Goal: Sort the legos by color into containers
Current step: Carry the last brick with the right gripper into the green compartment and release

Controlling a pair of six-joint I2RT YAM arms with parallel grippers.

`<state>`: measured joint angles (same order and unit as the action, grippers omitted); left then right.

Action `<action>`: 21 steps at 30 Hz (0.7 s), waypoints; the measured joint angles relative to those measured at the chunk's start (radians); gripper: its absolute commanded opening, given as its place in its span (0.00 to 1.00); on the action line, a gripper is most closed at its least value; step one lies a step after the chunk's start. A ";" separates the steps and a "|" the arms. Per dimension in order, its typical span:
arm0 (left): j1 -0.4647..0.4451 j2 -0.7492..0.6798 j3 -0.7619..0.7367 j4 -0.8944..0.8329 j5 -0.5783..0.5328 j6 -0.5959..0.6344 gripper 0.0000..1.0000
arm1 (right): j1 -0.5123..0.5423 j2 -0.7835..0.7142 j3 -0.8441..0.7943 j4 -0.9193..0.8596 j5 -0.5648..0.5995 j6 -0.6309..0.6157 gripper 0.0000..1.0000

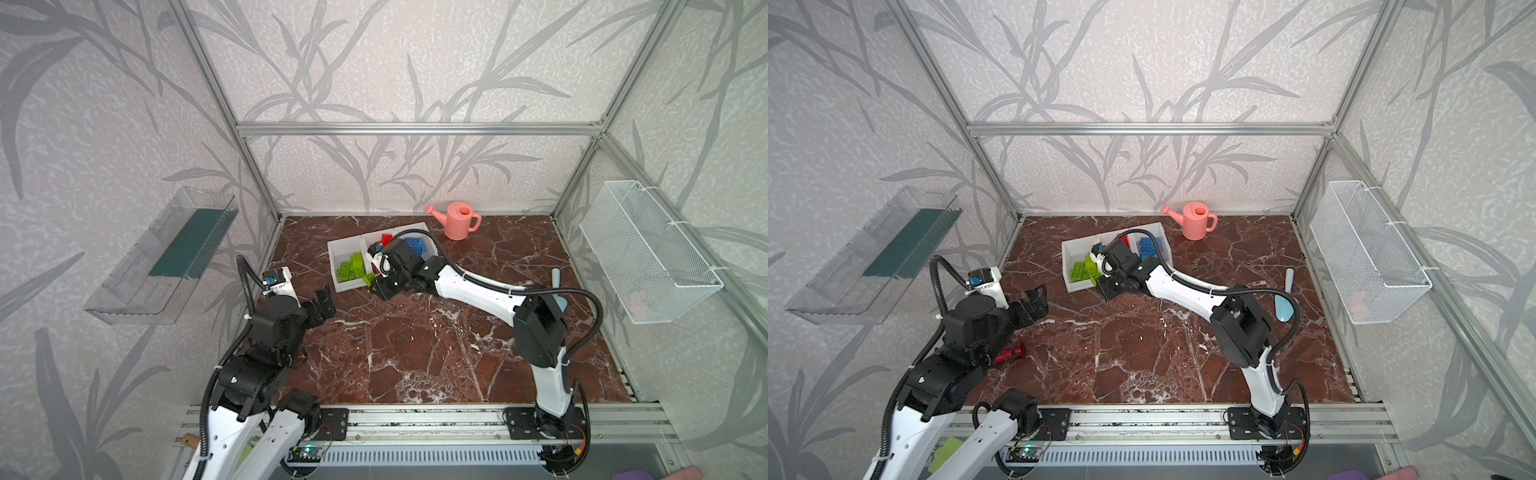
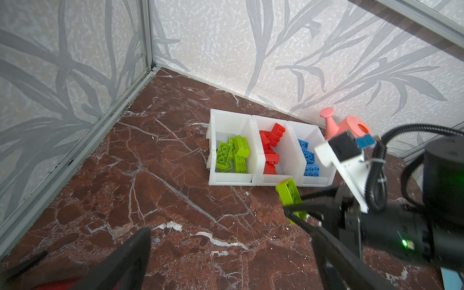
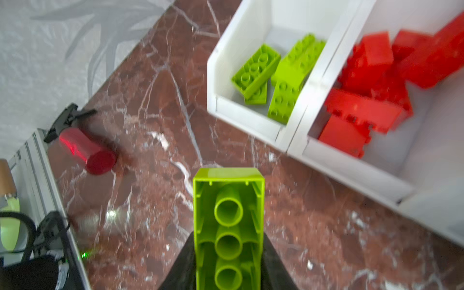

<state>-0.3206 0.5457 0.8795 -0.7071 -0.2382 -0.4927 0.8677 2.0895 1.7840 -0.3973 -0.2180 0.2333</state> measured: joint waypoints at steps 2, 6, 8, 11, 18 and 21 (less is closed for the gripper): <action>0.000 0.002 0.000 0.003 0.005 0.001 0.99 | -0.018 0.081 0.125 -0.019 -0.021 -0.008 0.21; 0.000 0.012 0.000 0.003 0.013 0.001 0.99 | -0.034 0.230 0.347 -0.061 -0.051 -0.017 0.21; 0.000 0.014 -0.001 0.003 0.021 0.001 0.99 | -0.036 0.294 0.441 -0.083 -0.061 -0.018 0.21; 0.000 0.013 -0.001 0.004 0.027 0.002 0.99 | -0.037 0.386 0.580 -0.110 -0.079 -0.013 0.21; 0.000 0.014 -0.002 0.005 0.034 0.001 0.99 | -0.042 0.570 0.849 -0.156 -0.098 0.021 0.27; 0.000 0.021 -0.004 0.004 0.039 0.002 0.99 | -0.044 0.588 0.861 -0.157 -0.098 0.036 0.39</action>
<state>-0.3206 0.5667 0.8753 -0.7029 -0.1997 -0.4911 0.8234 2.6774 2.6453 -0.5545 -0.3157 0.2695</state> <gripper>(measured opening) 0.992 0.345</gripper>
